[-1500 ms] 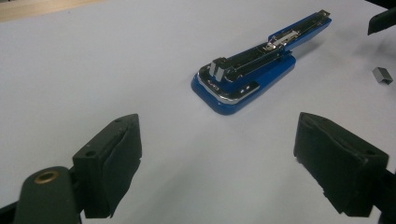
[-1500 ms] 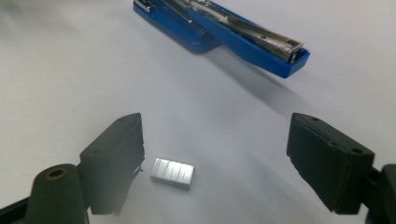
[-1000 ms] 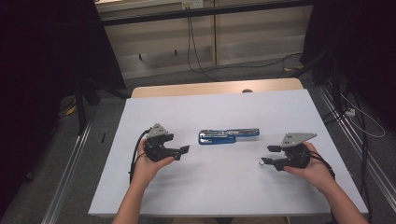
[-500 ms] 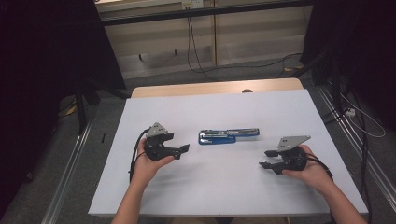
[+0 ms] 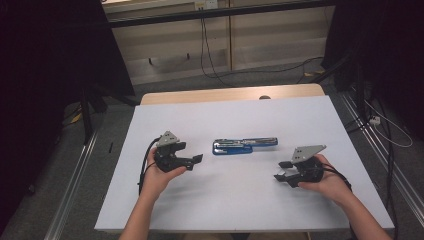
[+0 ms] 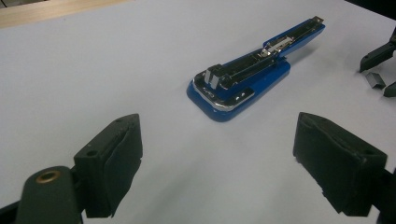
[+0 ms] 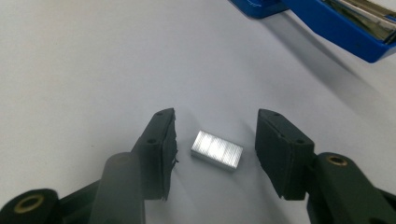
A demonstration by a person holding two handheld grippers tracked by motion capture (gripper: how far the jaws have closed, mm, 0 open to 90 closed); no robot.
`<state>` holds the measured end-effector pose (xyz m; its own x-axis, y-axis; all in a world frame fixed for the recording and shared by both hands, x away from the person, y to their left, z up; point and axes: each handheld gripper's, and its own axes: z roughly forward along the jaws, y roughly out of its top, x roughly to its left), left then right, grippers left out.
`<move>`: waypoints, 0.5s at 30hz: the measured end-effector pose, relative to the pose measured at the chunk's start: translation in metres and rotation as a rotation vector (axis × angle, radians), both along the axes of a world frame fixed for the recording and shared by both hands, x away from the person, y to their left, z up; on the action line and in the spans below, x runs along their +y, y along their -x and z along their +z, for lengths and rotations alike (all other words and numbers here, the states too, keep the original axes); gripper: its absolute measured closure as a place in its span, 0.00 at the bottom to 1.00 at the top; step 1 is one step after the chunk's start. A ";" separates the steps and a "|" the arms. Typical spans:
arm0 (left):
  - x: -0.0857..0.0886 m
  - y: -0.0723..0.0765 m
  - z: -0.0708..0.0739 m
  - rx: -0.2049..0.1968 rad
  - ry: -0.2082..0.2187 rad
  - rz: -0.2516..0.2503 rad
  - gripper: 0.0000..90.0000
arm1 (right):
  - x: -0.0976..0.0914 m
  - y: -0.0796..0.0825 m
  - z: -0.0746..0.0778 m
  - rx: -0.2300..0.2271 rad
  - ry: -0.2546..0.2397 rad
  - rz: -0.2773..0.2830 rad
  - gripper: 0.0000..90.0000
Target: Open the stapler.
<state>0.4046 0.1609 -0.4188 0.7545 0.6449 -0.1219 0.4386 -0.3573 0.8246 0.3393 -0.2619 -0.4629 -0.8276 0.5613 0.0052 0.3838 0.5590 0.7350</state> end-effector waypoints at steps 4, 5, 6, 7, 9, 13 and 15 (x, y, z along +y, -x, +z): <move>0.001 0.000 0.000 0.002 0.001 -0.001 0.18 | -0.001 0.001 0.000 0.005 -0.007 0.013 0.59; 0.001 0.000 0.000 0.002 -0.002 -0.002 0.18 | -0.002 0.002 0.000 0.008 -0.007 0.018 0.59; 0.001 0.000 0.000 0.003 -0.003 -0.002 0.18 | -0.003 0.002 0.000 0.009 -0.008 0.018 0.60; 0.001 0.000 0.000 0.003 -0.003 -0.001 0.18 | -0.004 0.003 0.000 0.013 -0.011 0.017 0.60; 0.001 0.000 0.000 0.002 -0.002 0.003 0.18 | -0.005 0.005 0.000 0.015 -0.010 0.023 0.61; 0.002 0.000 0.000 0.003 0.002 0.010 0.18 | -0.008 0.008 0.002 0.019 -0.002 0.037 0.68; 0.003 0.000 0.001 0.001 -0.001 0.012 0.18 | -0.008 0.009 0.002 0.024 -0.003 0.036 0.72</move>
<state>0.4049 0.1637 -0.4180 0.7467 0.6539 -0.1222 0.4438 -0.3527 0.8238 0.3304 -0.2697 -0.4609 -0.8469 0.5310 0.0272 0.3811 0.5707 0.7274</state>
